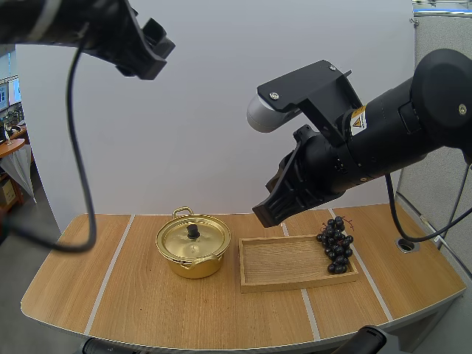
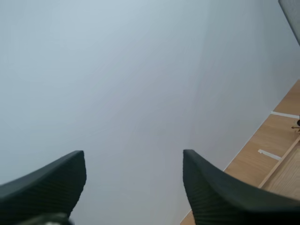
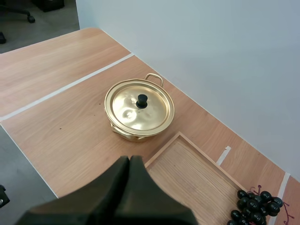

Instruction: Open the pot, put the pineapple inside, and close it

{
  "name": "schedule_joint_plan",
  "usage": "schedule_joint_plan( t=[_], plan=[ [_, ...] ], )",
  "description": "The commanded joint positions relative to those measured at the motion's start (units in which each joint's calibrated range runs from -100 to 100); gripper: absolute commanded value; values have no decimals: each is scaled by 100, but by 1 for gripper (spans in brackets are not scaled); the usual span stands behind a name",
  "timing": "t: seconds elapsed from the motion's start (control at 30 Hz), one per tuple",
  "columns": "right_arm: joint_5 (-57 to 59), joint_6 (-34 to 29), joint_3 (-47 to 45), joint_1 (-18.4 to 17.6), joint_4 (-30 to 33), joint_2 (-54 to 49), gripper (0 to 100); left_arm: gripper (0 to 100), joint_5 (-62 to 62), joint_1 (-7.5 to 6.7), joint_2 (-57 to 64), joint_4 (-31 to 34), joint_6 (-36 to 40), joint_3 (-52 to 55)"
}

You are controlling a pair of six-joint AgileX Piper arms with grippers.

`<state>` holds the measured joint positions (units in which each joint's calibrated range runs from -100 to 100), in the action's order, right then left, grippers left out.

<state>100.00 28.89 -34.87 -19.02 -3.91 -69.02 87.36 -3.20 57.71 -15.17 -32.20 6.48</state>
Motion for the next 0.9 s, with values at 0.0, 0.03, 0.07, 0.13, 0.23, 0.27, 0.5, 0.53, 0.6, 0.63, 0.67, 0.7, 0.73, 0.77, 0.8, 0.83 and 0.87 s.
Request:
schedule_joint_plan(
  t=[0.0, 0.03, 0.07, 0.13, 0.23, 0.27, 0.5, 0.53, 0.6, 0.63, 0.67, 0.7, 0.73, 0.77, 0.8, 0.83, 0.87],
  plan=[
    [0, 11, -20, 9, -101, -48, 0, 49, 914, -18, 525, -37, 258, -28],
    [0, 11, -20, 9, -101, -48, 0, 34, 1044, -18, 571, -37, 258, -28],
    [0, 11, -20, 9, -101, -48, 0, 17, 1217, -18, 638, -37, 258, -28],
    [0, 11, -20, 9, -101, -48, 0, 0, 1264, -18, 708, -49, 258, -28],
    [0, 11, -20, 9, -101, -48, 0, 0, 1264, -18, 801, -90, 389, -28],
    [0, 11, -20, 9, -101, -48, 0, 0, 1264, -18, 833, -89, 551, -28],
    [0, 11, -20, 9, -190, -48, 0, 0, 1264, -18, 1154, -439, 1017, 15],
    [0, 11, -20, 9, -286, -48, 0, 0, 1264, -18, 1219, -515, 1027, 48],
    [0, 11, -20, 9, -397, -48, 0, 0, 1264, -18, 1451, -750, 1027, 229],
    [0, 11, -20, 9, -433, -48, 0, 0, 1264, -18, 1522, -819, 1027, 272],
    [0, 11, -20, 9, -499, -48, 0, 0, 1264, -18, 1569, -865, 1027, 342],
    [0, 11, -20, 9, -614, -48, 0, 0, 1264, -18, 1691, -979, 1027, 471],
    [0, -28, -20, 9, -694, -48, 0, 0, 1264, -18, 1956, -1076, 1027, 758],
    [0, -150, -20, 9, -783, -48, 0, 0, 1043, -18, 2184, -1083, 1027, 1016],
    [0, -314, -20, 9, -794, -48, 0, 0, 861, -18, 2327, -1083, 1032, 1170],
    [0, -391, -20, 9, -794, -75, 0, 0, 720, -18, 2416, -1083, 1049, 1259],
    [0, -525, -20, 9, -770, -88, 0, 0, 414, -18, 2583, -1083, 1065, 1435]
  ],
)
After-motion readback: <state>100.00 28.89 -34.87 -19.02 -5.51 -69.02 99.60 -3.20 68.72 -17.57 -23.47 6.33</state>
